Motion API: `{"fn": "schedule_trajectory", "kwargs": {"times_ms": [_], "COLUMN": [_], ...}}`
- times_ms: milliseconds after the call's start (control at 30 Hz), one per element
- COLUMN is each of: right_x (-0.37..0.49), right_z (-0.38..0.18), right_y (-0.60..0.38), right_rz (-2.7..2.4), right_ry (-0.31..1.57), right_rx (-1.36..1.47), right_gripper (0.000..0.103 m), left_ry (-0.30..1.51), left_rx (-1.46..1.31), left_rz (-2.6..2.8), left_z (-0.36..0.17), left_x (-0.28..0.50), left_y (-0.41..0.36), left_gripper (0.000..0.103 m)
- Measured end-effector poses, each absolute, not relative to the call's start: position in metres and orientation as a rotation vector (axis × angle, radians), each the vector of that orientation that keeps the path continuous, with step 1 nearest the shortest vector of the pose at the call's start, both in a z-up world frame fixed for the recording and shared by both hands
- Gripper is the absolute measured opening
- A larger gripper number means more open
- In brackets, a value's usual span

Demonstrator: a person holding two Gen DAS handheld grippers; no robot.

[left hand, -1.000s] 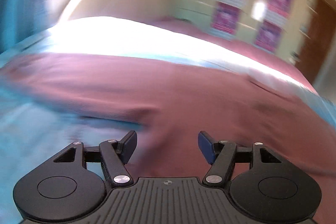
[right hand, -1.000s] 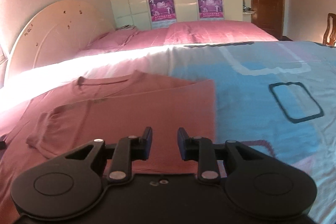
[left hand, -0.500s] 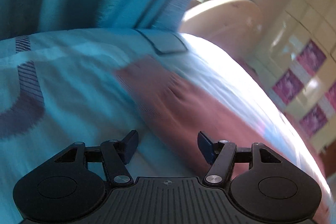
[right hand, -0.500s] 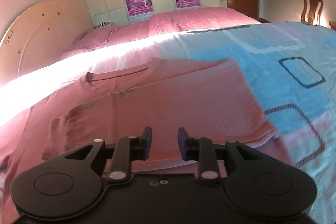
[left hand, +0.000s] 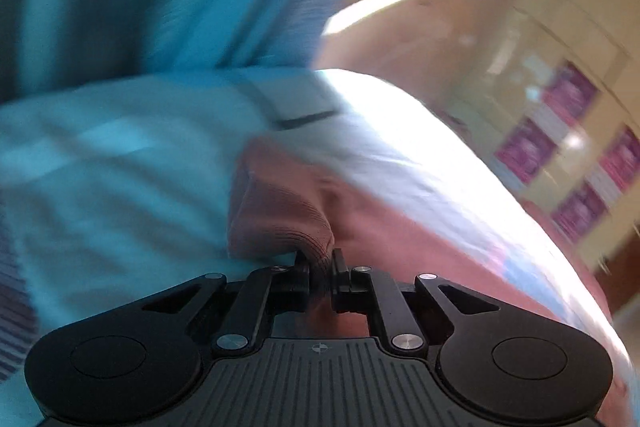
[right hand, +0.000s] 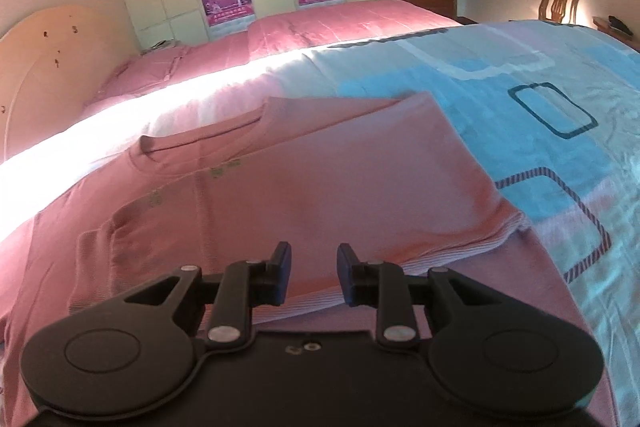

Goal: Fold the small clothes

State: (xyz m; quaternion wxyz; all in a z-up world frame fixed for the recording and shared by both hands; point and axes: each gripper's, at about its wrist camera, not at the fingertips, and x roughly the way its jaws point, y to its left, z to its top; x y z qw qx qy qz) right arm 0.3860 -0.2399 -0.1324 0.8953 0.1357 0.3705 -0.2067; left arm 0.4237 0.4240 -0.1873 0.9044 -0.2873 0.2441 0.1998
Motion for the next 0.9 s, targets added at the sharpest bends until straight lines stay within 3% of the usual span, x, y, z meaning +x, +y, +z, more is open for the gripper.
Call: {"fn": "schedule_trajectory", "kwargs": {"times_ms": [600, 900], "right_x": [0.379, 0.369], "right_z": [-0.130, -0.125], "right_y": [-0.259, -0.287], "right_rz": [-0.327, -0.288], "right_ry": [0.737, 0.727], "right_rx": [0.370, 0.423], "right_gripper": [0.026, 0.026], "left_ry": [0.557, 0.636], "left_rx": [-0.220, -0.029], "left_rz": [-0.175, -0.336], "left_z": [-0.133, -0.119], "left_x": [0.518, 0.504], "left_y": [0.123, -0.032], "left_gripper": [0.008, 0.008]}}
